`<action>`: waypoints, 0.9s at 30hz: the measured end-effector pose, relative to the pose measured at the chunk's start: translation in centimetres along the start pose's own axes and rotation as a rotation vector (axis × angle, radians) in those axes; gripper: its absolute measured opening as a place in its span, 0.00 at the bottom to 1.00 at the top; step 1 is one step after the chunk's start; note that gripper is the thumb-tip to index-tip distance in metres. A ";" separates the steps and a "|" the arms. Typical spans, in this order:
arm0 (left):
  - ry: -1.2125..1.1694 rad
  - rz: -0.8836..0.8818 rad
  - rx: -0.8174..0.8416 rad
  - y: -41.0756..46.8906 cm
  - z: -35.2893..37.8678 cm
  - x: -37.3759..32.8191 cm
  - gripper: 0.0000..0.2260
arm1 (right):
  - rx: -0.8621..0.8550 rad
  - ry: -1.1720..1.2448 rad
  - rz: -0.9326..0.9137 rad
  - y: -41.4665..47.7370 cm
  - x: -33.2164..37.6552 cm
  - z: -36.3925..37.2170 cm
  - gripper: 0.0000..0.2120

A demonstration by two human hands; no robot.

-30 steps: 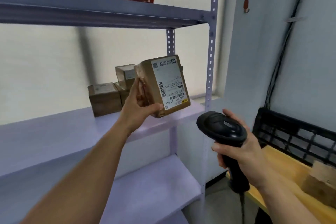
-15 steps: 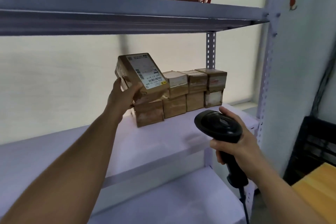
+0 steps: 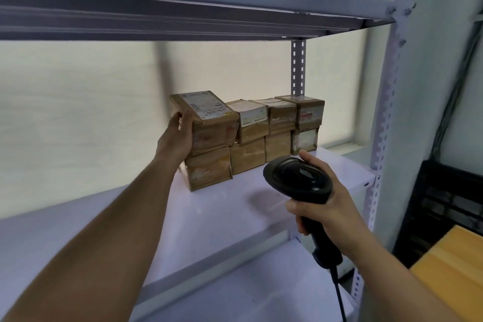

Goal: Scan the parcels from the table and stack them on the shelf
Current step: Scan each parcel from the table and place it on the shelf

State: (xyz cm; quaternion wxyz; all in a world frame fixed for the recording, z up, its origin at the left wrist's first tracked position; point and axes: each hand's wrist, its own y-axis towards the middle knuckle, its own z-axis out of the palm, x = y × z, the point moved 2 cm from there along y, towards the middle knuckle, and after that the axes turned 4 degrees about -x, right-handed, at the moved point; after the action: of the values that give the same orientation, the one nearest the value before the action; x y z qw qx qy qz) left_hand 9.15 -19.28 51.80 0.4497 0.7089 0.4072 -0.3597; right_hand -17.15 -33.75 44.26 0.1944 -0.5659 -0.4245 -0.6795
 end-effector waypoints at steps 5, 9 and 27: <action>0.016 0.017 0.065 -0.1 0.3 0.2 0.38 | 0.005 0.006 0.001 0.0 -0.2 -0.3 0.41; 0.083 0.038 0.083 -0.4 0.9 1.5 0.37 | 0.008 0.004 0.000 -0.2 -0.2 -0.9 0.41; 0.290 0.481 -0.207 -15.3 7.0 -1.9 0.35 | 0.055 0.028 -0.020 -6.1 0.7 -8.6 0.41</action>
State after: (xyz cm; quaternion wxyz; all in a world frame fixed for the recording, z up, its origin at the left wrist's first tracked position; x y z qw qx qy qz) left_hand -6.46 -22.25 45.83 0.5290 0.7794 0.3222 -0.0944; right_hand -27.04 -37.03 42.71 0.2089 -0.5463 -0.4458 -0.6776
